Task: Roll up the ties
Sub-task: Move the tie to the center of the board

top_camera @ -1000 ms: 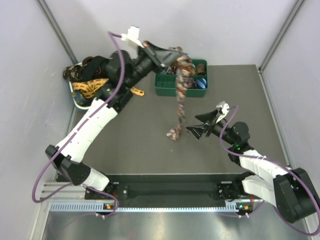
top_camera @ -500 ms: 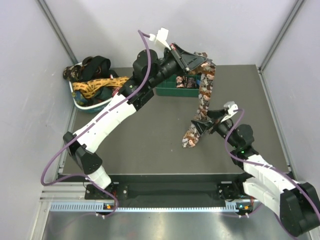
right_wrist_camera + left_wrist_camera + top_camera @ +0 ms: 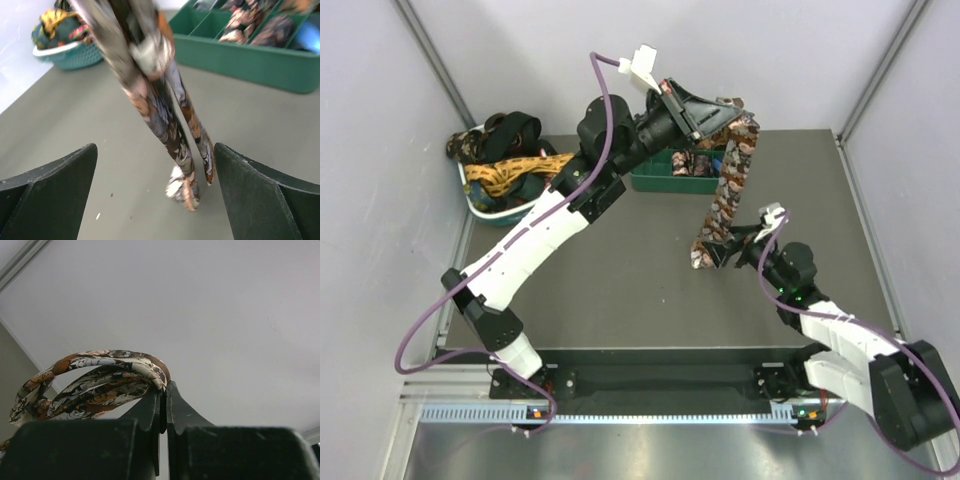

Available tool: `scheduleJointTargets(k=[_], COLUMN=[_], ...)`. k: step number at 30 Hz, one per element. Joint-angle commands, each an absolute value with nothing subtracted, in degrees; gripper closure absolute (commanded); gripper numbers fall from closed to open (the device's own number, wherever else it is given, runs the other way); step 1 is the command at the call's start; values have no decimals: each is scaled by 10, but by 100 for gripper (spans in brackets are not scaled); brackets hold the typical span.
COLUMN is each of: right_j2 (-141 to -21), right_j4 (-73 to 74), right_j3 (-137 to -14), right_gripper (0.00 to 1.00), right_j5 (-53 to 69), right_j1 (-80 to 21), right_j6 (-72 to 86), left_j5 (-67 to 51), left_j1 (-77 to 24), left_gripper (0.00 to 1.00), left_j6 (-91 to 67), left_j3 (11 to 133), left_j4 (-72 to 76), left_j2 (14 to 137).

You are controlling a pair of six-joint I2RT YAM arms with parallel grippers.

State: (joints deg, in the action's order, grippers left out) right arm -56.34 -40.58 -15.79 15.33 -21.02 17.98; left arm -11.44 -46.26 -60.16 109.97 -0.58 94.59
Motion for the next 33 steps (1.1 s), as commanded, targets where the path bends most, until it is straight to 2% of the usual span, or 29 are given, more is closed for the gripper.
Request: scheduleJointTargets(k=[1, 7, 9, 10, 11, 12, 14, 19, 20, 22, 23, 24, 30, 31, 32, 33], right_j2=[-596, -648, -664, -671, -676, -684, -686, -681, -679, -673, -672, -672, -699, -707, -728, -743], right_j4=[-460, -482, -479, -479, -473, -469, -461, -444, -439, -412, -406, -400, -292, -296, -306, -315], right_j3=[-184, -199, -208, -213, -221, -225, -227, -219, -219, -219, -218, -220, -290, -294, -306, -313], right_gripper=[0, 0, 4, 10, 29, 35, 44, 58, 70, 82, 94, 98, 100, 98, 92, 91], right_j5=[218, 199, 197, 198, 199, 200, 190, 158, 148, 102, 84, 72, -16, -19, -22, -19], right_j1=[-217, -217, -217, -217, -217, -217, -215, -196, -192, -171, -164, -143, -42, -31, -20, -5], right_j6=[183, 182, 182, 184, 186, 187, 193, 207, 207, 211, 214, 218, 242, 243, 243, 228], left_j5=[-131, -156, -158, -159, -160, -161, -152, -139, -138, -136, -133, -125, -145, -148, -151, -156], left_j1=[-467, -467, -468, -468, -468, -468, -468, -468, -468, -466, -467, -467, -430, -425, -420, -413], left_gripper=[100, 100, 100, 100, 100, 100, 100, 100, 100, 100, 100, 100, 100, 100, 100, 100], left_j6=[-613, -644, -649, -651, -651, -650, -643, -627, -623, -607, -602, -599, -611, -611, -605, -604], left_j3=[1136, 1157, 1156, 1155, 1154, 1153, 1153, 1150, 1150, 1142, 1113, 1088, 824, 755, 724, 693], left_j4=[19, 21, 21, 21, 21, 18, 15, 4, 3, -26, -27, -23, 67, 81, 97, 106], left_j2=[912, 915, 911, 908, 906, 904, 897, 887, 884, 874, 867, 858, 771, 761, 754, 746])
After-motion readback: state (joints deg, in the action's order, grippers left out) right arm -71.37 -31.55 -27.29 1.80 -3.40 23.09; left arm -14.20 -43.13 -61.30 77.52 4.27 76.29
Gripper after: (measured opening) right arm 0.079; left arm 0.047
